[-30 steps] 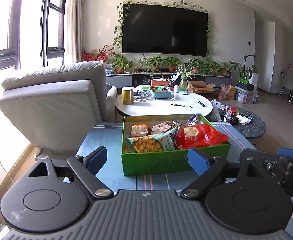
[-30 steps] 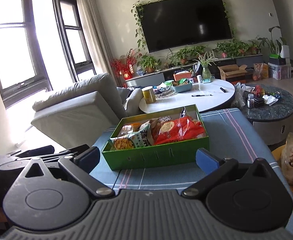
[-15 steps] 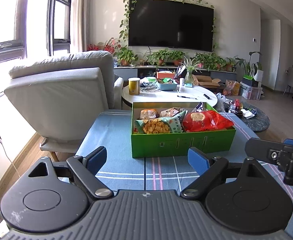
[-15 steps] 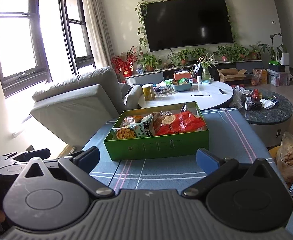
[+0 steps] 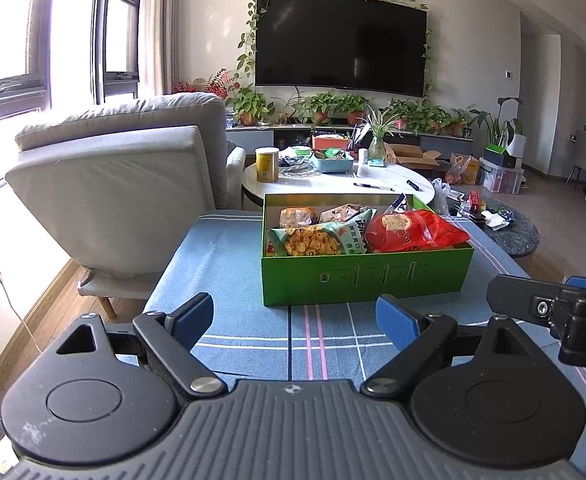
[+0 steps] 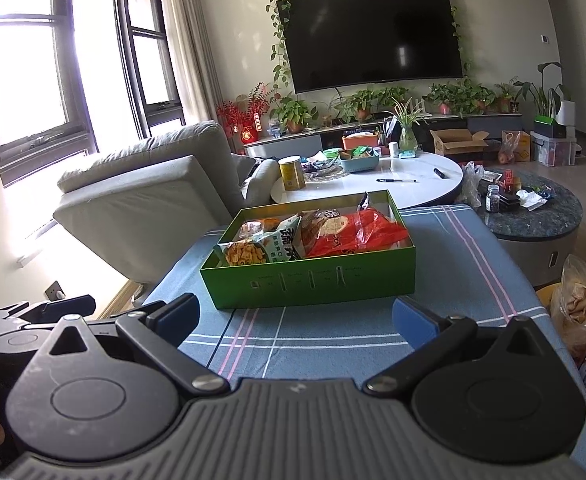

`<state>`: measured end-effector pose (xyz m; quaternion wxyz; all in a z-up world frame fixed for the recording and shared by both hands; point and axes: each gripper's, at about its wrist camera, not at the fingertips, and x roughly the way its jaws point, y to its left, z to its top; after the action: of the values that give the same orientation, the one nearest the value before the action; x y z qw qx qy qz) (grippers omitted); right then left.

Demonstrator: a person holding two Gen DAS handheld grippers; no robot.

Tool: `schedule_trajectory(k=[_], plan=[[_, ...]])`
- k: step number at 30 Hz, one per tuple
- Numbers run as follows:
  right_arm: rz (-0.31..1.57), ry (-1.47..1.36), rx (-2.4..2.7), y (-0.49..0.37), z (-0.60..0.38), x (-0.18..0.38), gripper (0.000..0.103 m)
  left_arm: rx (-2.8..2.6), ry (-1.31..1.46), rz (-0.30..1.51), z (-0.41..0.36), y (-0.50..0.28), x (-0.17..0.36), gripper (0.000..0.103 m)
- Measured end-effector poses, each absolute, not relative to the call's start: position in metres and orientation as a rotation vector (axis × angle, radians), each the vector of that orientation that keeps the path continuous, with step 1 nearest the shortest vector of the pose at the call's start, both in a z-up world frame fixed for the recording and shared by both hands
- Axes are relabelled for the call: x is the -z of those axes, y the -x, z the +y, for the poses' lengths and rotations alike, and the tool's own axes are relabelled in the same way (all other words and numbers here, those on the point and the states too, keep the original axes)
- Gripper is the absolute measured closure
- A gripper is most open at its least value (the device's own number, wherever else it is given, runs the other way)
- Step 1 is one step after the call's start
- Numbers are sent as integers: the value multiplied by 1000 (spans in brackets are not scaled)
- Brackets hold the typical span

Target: Organize snacks

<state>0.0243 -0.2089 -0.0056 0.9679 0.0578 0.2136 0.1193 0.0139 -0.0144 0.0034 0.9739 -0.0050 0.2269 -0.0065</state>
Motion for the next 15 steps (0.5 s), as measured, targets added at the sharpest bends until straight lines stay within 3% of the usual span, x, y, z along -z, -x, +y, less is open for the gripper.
schedule_trajectory(k=[15], plan=[[439, -112, -245, -24, -207, 7, 18, 11, 15, 456, -13, -12, -4, 15]])
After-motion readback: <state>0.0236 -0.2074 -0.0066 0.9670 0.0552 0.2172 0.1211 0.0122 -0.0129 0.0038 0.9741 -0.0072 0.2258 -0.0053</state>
